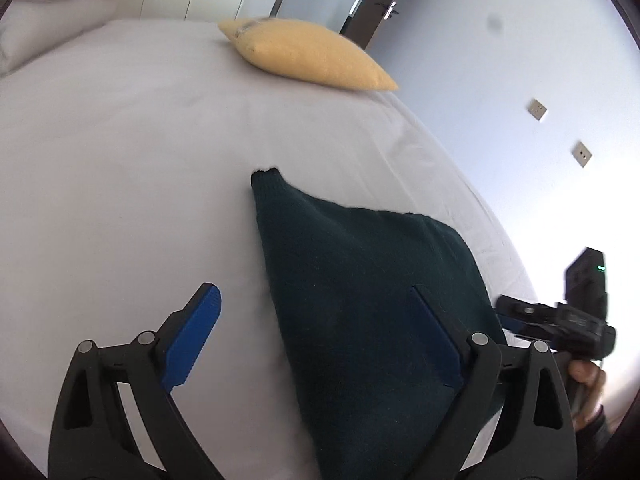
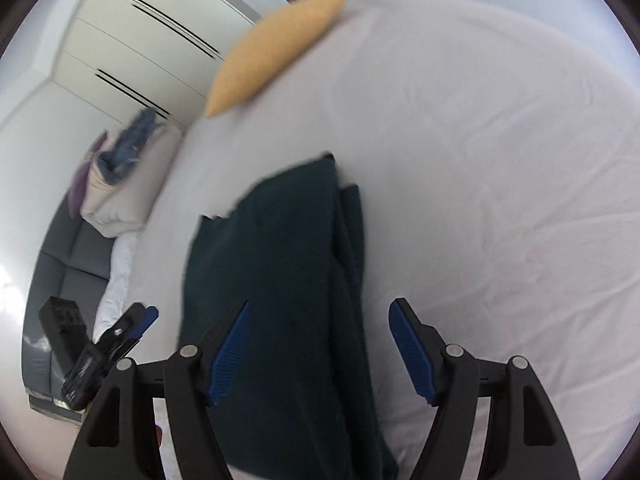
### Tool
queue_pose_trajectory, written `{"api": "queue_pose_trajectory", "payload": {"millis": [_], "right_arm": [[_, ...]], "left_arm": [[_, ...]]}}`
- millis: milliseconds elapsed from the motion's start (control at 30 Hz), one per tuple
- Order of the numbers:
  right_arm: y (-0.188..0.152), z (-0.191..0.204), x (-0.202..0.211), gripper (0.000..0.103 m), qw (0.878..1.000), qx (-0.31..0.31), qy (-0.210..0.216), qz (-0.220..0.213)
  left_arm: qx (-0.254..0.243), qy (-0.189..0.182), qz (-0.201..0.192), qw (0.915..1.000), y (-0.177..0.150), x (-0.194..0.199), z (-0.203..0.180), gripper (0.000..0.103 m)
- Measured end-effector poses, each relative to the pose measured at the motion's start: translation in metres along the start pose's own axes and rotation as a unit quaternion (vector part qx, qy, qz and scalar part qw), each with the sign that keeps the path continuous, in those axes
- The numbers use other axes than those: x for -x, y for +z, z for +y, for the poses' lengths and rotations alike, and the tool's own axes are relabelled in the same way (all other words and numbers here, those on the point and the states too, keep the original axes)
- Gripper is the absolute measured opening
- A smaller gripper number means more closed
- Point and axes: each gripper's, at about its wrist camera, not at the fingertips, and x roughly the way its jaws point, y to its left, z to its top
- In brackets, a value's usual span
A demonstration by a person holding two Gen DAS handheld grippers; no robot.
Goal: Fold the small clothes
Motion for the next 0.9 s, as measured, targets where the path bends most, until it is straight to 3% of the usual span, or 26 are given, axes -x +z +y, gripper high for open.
{"api": "queue_pose_trajectory", "payload": {"millis": [67, 167, 233, 300, 400, 500, 600, 767, 900], "right_arm": [[-0.001, -0.003, -0.015, 0.073, 1.000, -0.008, 0.009, 0.028], [-0.006, 0.000, -0.023, 0.075, 0.999, 0.007, 0.013, 0.032], [-0.005, -0.001, -0.026, 0.074, 0.999, 0.003, 0.022, 0.038], [-0.004, 0.001, -0.028, 0.063, 0.999, 0.009, 0.020, 0.043], [-0.005, 0.005, -0.029, 0.041, 0.998, 0.019, 0.013, 0.050], [-0.011, 0.022, -0.023, 0.029, 0.998, 0.046, -0.022, 0.035], [-0.025, 0.058, -0.004, 0.026, 0.994, 0.094, -0.055, 0.011], [-0.058, 0.110, 0.030, 0.024, 0.989, 0.141, -0.048, -0.002], [-0.107, 0.148, 0.053, 0.024, 0.987, 0.161, -0.014, 0.000]], "left_arm": [[0.010, -0.017, 0.038, 0.9991, -0.002, -0.018, 0.002, 0.094], [0.022, -0.021, 0.097, 0.9948, -0.017, -0.047, 0.003, 0.094], [0.065, -0.044, 0.107, 0.9911, -0.020, -0.062, 0.013, 0.094], [0.091, -0.050, 0.113, 0.9881, -0.016, -0.066, 0.019, 0.092], [0.086, -0.073, 0.141, 0.9836, -0.012, -0.070, 0.011, 0.055], [0.059, -0.048, 0.144, 0.9867, -0.009, -0.065, -0.002, 0.046], [0.038, -0.042, 0.134, 0.9894, -0.013, -0.043, -0.011, 0.038], [0.011, -0.027, 0.107, 0.9938, -0.020, 0.017, -0.017, 0.036], [-0.022, 0.004, 0.072, 0.9972, -0.040, 0.100, -0.015, 0.036]]}}
